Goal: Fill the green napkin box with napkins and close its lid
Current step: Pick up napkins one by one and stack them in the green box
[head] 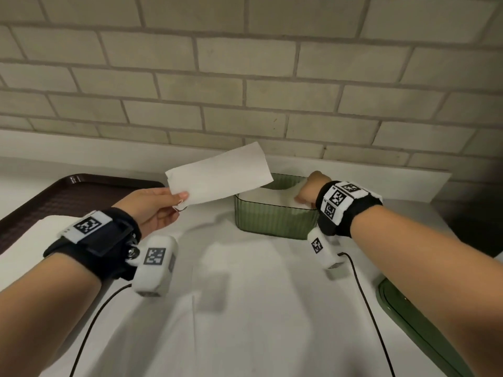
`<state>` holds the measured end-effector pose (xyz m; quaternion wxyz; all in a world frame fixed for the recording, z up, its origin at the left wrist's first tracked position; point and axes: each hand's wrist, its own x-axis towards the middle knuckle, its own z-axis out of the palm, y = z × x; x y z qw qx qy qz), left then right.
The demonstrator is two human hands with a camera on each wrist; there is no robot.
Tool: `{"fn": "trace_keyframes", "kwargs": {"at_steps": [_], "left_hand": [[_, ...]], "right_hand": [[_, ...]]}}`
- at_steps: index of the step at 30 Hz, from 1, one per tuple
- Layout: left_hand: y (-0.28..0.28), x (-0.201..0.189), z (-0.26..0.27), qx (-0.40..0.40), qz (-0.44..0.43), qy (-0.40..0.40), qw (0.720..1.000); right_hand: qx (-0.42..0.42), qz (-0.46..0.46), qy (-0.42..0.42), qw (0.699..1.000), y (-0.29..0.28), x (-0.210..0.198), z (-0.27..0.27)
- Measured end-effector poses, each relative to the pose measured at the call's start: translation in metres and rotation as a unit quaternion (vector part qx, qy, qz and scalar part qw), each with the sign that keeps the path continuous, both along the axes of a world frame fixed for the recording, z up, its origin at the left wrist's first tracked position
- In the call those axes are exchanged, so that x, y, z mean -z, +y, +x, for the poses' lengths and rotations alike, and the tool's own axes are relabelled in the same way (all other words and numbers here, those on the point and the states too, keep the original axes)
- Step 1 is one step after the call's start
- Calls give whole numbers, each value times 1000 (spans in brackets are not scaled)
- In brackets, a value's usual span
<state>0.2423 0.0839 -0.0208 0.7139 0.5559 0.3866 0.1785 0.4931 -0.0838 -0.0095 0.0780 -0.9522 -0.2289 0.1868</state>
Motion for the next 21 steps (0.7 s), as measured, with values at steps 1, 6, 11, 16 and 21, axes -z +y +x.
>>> {"fn": "trace_keyframes", "kwargs": {"at_steps": [1,6,11,16,21], "left_hand": [[1,0,5,6,2,5,1000],[6,-5,37,30,51,57,997],[4,-15,76,22,115,90,989],[-4,-25,116,93,188,160,965],[-21,-26,149,165,275,250,913]], "right_hand": [[-5,-9,-21,1000,-1,-1,-3],[-124,-77,-94,985,-15,-11,-7],[-167,-95,-152,969,-33,-24,-4],[-176,-62,-144,972,-68,-39,-15],[-205,8,-75,976,-118,-35,-35]]}}
